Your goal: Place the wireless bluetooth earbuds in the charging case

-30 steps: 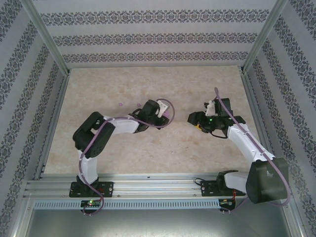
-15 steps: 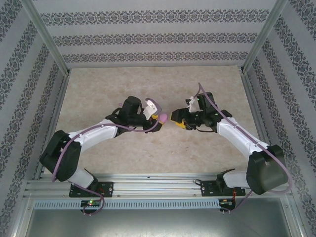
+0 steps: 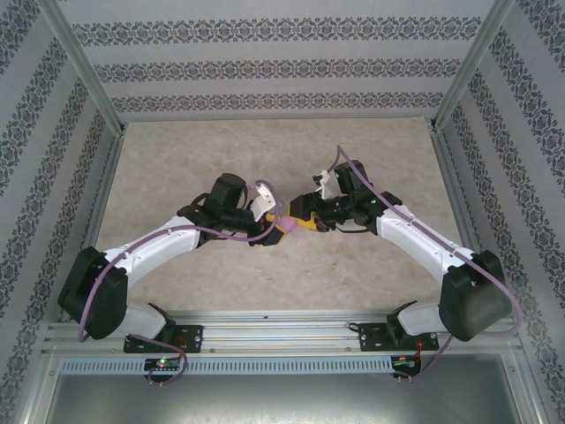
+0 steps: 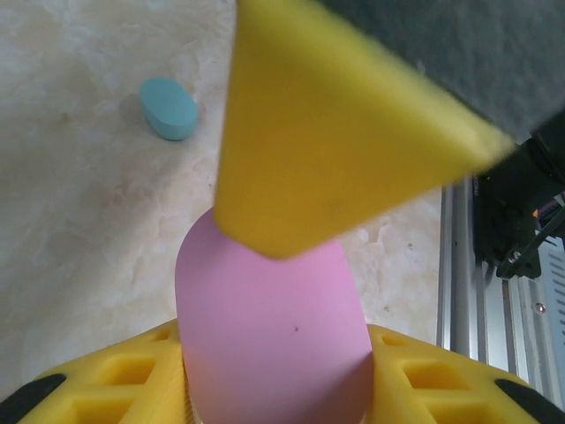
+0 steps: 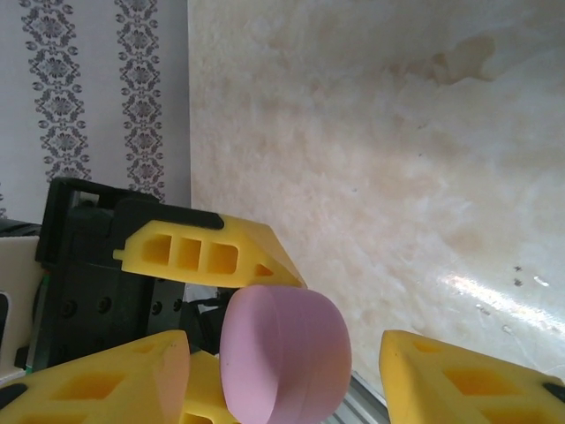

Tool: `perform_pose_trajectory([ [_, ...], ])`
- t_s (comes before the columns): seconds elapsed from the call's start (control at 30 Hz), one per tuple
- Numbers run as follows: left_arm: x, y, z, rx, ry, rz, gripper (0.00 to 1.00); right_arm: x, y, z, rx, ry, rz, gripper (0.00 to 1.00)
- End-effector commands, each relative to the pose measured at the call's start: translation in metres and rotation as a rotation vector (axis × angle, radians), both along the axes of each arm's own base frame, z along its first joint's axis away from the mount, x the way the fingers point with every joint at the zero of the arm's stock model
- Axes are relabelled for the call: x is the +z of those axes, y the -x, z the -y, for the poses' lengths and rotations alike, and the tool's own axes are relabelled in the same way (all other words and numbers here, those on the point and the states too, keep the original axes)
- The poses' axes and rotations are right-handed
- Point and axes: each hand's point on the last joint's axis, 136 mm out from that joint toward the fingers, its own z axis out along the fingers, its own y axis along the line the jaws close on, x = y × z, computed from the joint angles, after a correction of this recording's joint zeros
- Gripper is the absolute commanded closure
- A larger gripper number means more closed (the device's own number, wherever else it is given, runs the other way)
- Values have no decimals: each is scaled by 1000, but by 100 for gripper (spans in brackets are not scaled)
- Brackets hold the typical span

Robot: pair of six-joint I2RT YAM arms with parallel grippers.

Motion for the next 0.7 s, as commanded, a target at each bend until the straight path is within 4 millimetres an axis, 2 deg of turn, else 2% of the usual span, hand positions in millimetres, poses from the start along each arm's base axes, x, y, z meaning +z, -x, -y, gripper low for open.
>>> perform_pose_trajectory([
  [0.0, 9, -8, -9, 54, -15, 25, 62, 6, 0, -11, 13, -16, 2, 42],
  [0.13, 6, -20, -19, 168, -28, 37, 62, 1, -1, -18, 6, -7, -4, 42],
  [0.2, -2, -31, -29, 276, -55, 24, 64, -7, -5, -13, -35, 26, -10, 41],
  [0.37, -45, -56, -76, 665, -152, -70, 67, -23, -15, 8, -159, 107, 14, 41],
  [0.5, -82, -57, -106, 886, -206, -162, 68, -28, -16, 18, -197, 144, 32, 41],
  [0.57, -98, -57, -115, 960, -230, -204, 68, -30, -16, 21, -205, 155, 36, 41],
  [0.67, -118, -59, -115, 1012, -258, -247, 69, -34, -15, 24, -215, 167, 46, 41],
])
